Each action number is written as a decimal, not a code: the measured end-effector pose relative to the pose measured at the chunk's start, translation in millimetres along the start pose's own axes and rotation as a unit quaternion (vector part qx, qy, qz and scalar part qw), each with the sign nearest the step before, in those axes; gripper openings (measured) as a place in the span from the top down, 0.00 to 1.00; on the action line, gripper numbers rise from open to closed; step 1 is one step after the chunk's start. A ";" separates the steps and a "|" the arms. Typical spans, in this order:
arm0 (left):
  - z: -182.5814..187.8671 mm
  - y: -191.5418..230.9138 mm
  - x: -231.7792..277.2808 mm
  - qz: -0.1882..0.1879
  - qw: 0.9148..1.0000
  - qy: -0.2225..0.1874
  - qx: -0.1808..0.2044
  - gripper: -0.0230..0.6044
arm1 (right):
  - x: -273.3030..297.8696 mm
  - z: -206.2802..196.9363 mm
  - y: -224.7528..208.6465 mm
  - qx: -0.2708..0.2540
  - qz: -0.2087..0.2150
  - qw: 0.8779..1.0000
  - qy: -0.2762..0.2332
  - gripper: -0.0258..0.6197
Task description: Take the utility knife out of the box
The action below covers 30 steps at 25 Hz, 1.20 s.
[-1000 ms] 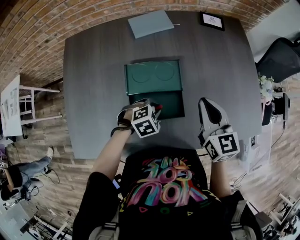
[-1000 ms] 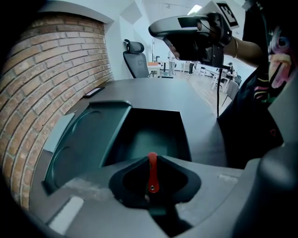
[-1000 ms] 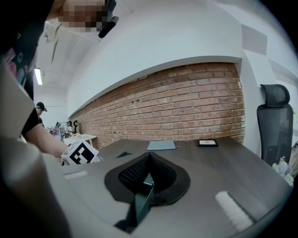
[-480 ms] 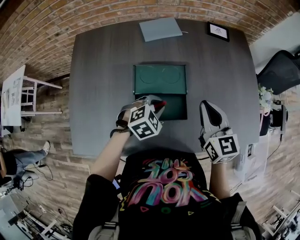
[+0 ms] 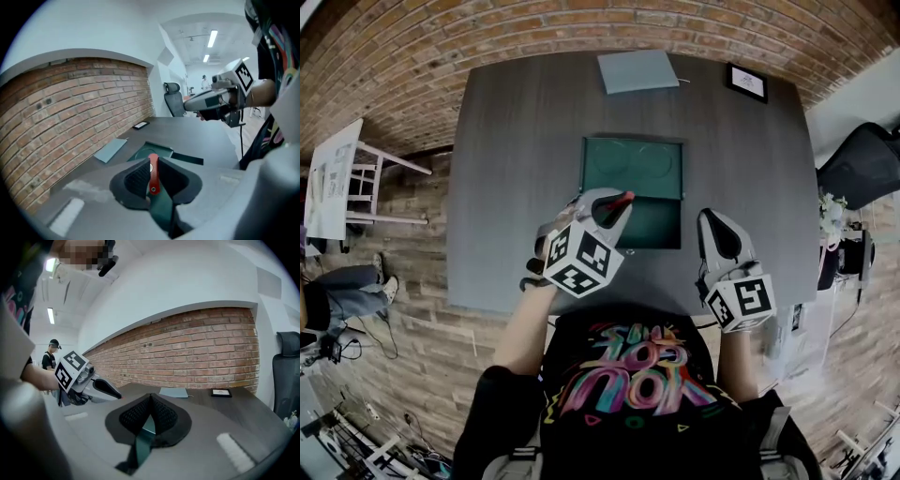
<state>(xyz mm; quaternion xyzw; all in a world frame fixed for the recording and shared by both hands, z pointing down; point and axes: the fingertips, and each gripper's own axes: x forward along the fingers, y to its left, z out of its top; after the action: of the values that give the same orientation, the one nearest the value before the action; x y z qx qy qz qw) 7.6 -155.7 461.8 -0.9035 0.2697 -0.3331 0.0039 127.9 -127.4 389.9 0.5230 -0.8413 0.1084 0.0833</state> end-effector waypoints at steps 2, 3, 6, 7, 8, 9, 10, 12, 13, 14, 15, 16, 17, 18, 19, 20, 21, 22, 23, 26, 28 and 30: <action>6.0 11.6 -13.1 0.026 0.999 -0.025 -0.029 0.88 | 1.9 1.9 2.6 -0.001 0.003 1.000 -0.002 0.96; 8.2 17.0 -19.3 0.037 0.998 -0.037 -0.044 0.88 | 3.0 2.8 4.0 -0.001 0.005 1.000 -0.002 0.96; 15.9 32.4 -36.1 0.063 0.993 -0.069 -0.073 0.88 | 5.8 6.0 7.7 -0.004 0.012 1.000 -0.004 0.96; 20.3 37.8 -41.8 0.072 0.991 -0.080 -0.075 0.88 | 6.5 7.3 8.5 -0.005 0.014 1.000 -0.004 0.96; 24.1 42.8 -47.4 0.081 0.990 -0.090 -0.076 0.88 | 7.0 8.6 9.1 -0.006 0.015 1.000 -0.005 0.96; 26.8 47.1 -52.9 0.091 0.987 -0.101 -0.081 0.88 | 7.3 9.6 9.3 -0.006 0.016 1.000 -0.006 0.96; 28.6 50.8 -58.3 0.101 0.985 -0.111 -0.088 0.88 | 7.6 10.6 9.2 -0.007 0.016 1.000 -0.007 0.96; 31.1 57.6 -69.1 0.121 0.978 -0.133 -0.107 0.88 | 8.8 12.3 9.3 -0.008 0.016 1.000 -0.008 0.96; 32.2 60.6 -74.4 0.129 0.974 -0.144 -0.116 0.88 | 9.7 13.0 9.7 -0.008 0.017 1.000 -0.008 0.96; 33.2 63.2 -79.5 0.137 0.970 -0.156 -0.123 0.88 | 10.6 13.4 10.4 -0.008 0.018 1.000 -0.008 0.96; 34.0 65.0 -84.3 0.144 0.966 -0.169 -0.130 0.88 | 11.4 13.5 11.2 -0.008 0.019 1.000 -0.008 0.96; 34.5 66.0 -88.7 0.148 0.962 -0.184 -0.139 0.88 | 12.2 13.4 12.0 -0.008 0.020 1.000 -0.008 0.96; 34.6 66.1 -92.6 0.150 0.957 -0.199 -0.152 0.88 | 12.7 13.0 12.8 -0.008 0.020 1.000 -0.008 0.96; 34.3 65.6 -96.1 0.150 0.951 -0.213 -0.166 0.88 | 13.1 12.6 13.3 -0.008 0.021 1.000 -0.008 0.96; 33.6 64.9 -99.2 0.151 0.946 -0.225 -0.179 0.88 | 13.4 12.1 13.8 -0.008 0.022 1.000 -0.007 0.96; 32.5 64.0 -102.2 0.153 0.941 -0.234 -0.189 0.88 | 13.5 11.5 14.4 -0.008 0.024 1.000 -0.007 0.96; 31.2 63.1 -104.9 0.156 0.937 -0.242 -0.198 0.88 | 13.6 10.9 14.8 -0.008 0.025 1.000 -0.006 0.96; 29.9 61.7 -107.1 0.158 0.933 -0.248 -0.206 0.88 | 13.5 10.3 14.9 -0.008 0.026 1.000 -0.006 0.96; 28.5 59.9 -108.8 0.159 0.930 -0.254 -0.214 0.88 | 13.3 9.8 14.6 -0.008 0.026 1.000 -0.005 0.96; 24.1 53.0 -110.1 0.158 0.927 -0.257 -0.225 0.88 | 12.7 9.9 13.9 -0.008 0.025 1.000 -0.005 0.96; 22.5 48.5 -107.7 0.152 0.930 -0.252 -0.220 0.88 | 12.2 10.1 13.8 -0.009 0.026 1.000 -0.005 0.96; 21.3 46.0 -105.5 0.146 0.933 -0.248 -0.217 0.88 | 11.9 9.5 14.2 -0.009 0.026 1.000 -0.004 0.96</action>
<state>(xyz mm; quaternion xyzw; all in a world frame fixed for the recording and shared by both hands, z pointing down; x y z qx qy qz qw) -68.5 -147.0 373.4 -0.8869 0.4546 -0.0271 -0.0772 109.7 -134.1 382.4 0.5008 -0.8558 0.1007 0.0818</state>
